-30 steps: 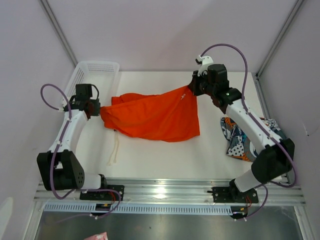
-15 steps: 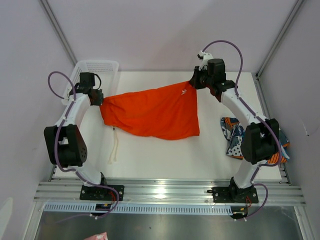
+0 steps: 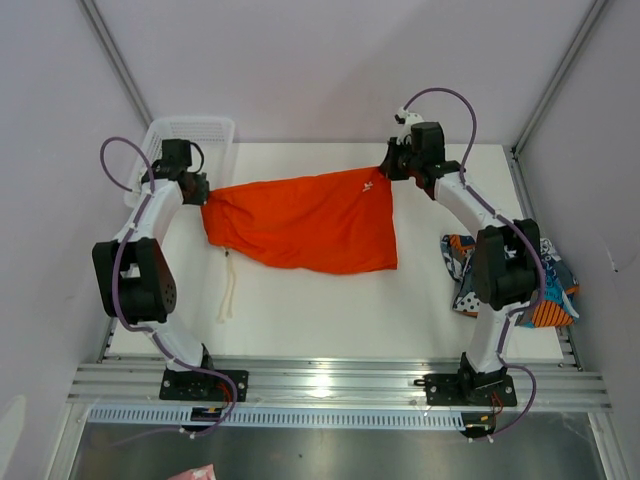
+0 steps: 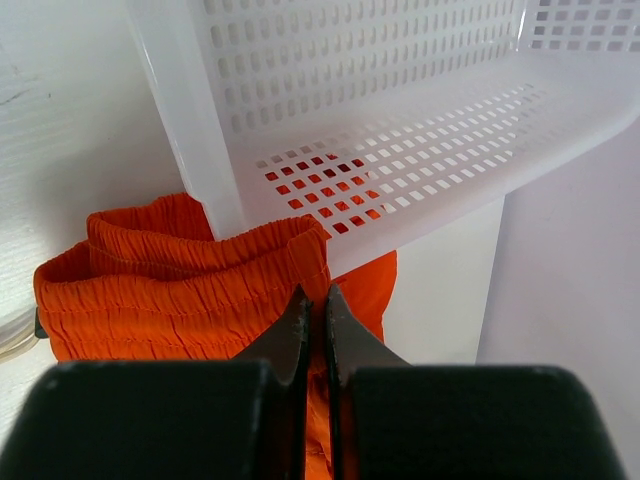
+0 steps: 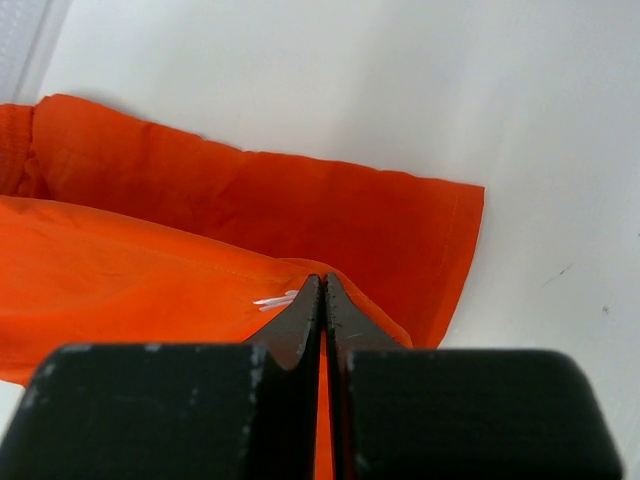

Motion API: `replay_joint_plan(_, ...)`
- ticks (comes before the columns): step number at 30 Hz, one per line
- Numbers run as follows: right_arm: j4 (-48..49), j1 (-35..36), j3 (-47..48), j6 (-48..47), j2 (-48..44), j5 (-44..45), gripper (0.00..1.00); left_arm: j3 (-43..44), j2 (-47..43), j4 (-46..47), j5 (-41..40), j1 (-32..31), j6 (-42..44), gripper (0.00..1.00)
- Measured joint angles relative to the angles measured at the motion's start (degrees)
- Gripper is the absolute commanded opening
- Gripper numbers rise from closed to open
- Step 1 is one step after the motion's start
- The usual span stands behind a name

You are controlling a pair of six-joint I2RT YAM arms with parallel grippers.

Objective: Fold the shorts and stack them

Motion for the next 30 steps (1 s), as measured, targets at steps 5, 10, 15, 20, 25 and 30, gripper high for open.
replay_joint_plan(5,0.0,-0.1,0.0,0.4,1.3,0.7,0.0,0.4,0.6,0.9,0.0,-0.5,0.9,0.0)
replay_joint_plan(10,0.4,-0.2,0.0,0.8,1.3,2.2,0.0,1.0,1.6,1.9,0.0,-1.1,1.0,0.01)
replay_joint_plan(15,0.5,-0.8,0.5,0.9,2.0,3.1,0.0,2.2,3.7,2.8,0.1,-1.7,1.0,0.09)
replay_joint_plan(20,0.3,-1.8,6.0,1.1,8.4,4.2,0.0,2.7,5.3,5.4,0.7,-2.1,1.8,0.58)
replay_joint_plan(25,-2.3,-2.3,17.7,0.9,18.9,5.5,0.46,4.6,5.4,8.1,0.3,-2.1,2.4,0.99)
replay_joint_plan(30,-5.1,-2.4,20.7,1.0,21.5,6.1,0.65,4.7,5.3,8.0,-0.5,-2.1,3.7,0.99)
